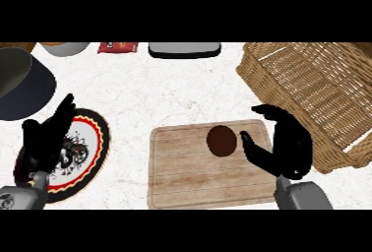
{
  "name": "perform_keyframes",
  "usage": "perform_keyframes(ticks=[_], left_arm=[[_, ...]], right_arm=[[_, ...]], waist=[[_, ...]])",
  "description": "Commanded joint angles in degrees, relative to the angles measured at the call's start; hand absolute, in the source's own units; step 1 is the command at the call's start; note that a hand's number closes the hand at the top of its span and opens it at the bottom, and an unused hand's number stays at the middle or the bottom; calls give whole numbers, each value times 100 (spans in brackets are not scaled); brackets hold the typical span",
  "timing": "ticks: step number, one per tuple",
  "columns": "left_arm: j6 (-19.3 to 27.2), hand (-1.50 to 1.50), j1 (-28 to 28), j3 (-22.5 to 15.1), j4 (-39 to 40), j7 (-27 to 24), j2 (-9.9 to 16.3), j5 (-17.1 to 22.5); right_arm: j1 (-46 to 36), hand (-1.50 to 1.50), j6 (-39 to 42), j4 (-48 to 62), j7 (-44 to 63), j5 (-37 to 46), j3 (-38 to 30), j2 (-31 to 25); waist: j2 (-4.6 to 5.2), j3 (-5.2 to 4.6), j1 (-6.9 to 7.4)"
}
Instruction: Pick the cupcake from the cutting board and place it in the basket
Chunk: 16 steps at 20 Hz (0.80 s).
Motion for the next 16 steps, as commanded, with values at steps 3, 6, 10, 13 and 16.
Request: perform_keyframes(ticks=[3, 6, 10, 13, 16], left_arm=[[-111, 0, -398, -254, 302, 133, -170, -159], [-58, 0, -326, -171, 346, 95, -161, -143], [-85, 0, -266, -151, 242, 157, -108, -122], [-122, 0, -345, -131, 303, 177, -27, -167], [-86, 0, -416, -95, 220, 189, -20, -178]], right_arm=[[261, -150, -2680, -143, -317, 1053, 776, 500], [630, -150, -3240, 44, 922, 1897, 578, 31], [1215, -150, -3177, -56, 2094, 2720, 680, -1094], [1522, -150, -2595, -119, 2914, 3215, 1091, -1729], [1897, -150, -1848, -576, 3697, 3401, 1522, -2213]], waist=[[-16, -35, -4], [-45, -79, -133], [-90, -103, -183], [-70, -123, -172], [-89, -115, -143]])
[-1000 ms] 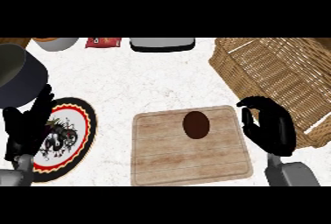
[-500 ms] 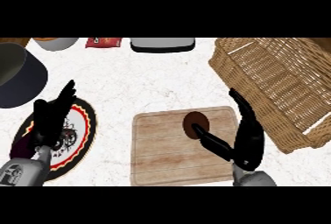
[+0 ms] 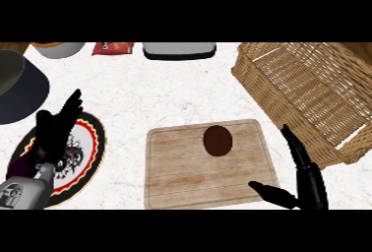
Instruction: Pick the cupcake from the cutting board and place it in the basket
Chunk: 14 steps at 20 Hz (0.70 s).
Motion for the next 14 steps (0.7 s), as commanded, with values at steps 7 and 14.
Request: perform_keyframes(ticks=[7, 14], left_arm=[[-113, 0, -76, -51, 158, -39, -100, -32], [-212, 0, -271, 53, 494, -309, -403, -171]], right_arm=[[349, -150, 2023, -2946, 3482, 579, 683, -1559], [192, -150, 2613, -4756, 5756, 1153, 533, -1381]], waist=[[11, 43, 101], [53, 80, 225]])
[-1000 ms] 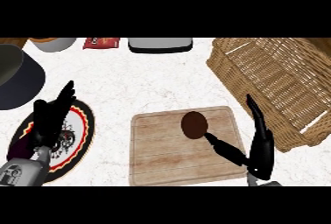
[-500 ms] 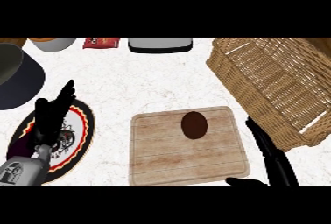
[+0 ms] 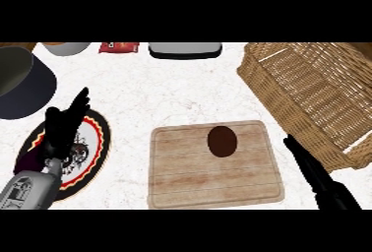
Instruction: Pick the cupcake from the cutting board and place it in the basket
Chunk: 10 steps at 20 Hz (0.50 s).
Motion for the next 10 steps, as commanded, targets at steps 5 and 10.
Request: perform_keyframes(ticks=[5, 10], left_arm=[[1, 0, -234, 40, 168, 86, -402, -397], [-413, 0, 0, 379, 231, -229, -370, -411]], right_arm=[[-577, -150, 523, -250, 1247, 824, -221, 720], [-247, -150, 350, -44, 1090, 1626, 108, 1300]], waist=[[23, 23, 86], [20, 24, 82]])
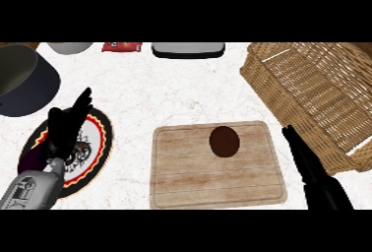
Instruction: Pick the cupcake from the cutting board and place it in the basket
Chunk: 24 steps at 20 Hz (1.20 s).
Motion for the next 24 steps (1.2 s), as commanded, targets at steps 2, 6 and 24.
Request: perform_keyframes(ticks=[2, 6, 24], left_arm=[[-82, 0, -36, 93, -25, 98, -160, -175], [-279, 0, -183, 375, 91, 159, -188, -213], [-539, 0, 470, 627, -974, 569, -588, -707]], right_arm=[[-105, -150, -285, 981, -460, 333, 49, 622], [294, -150, -136, 860, -885, 80, -138, 585], [-900, -150, -157, 3220, -1833, 533, -692, 2003]], waist=[[6, 5, 22], [4, 4, -1], [1, 4, 37]])
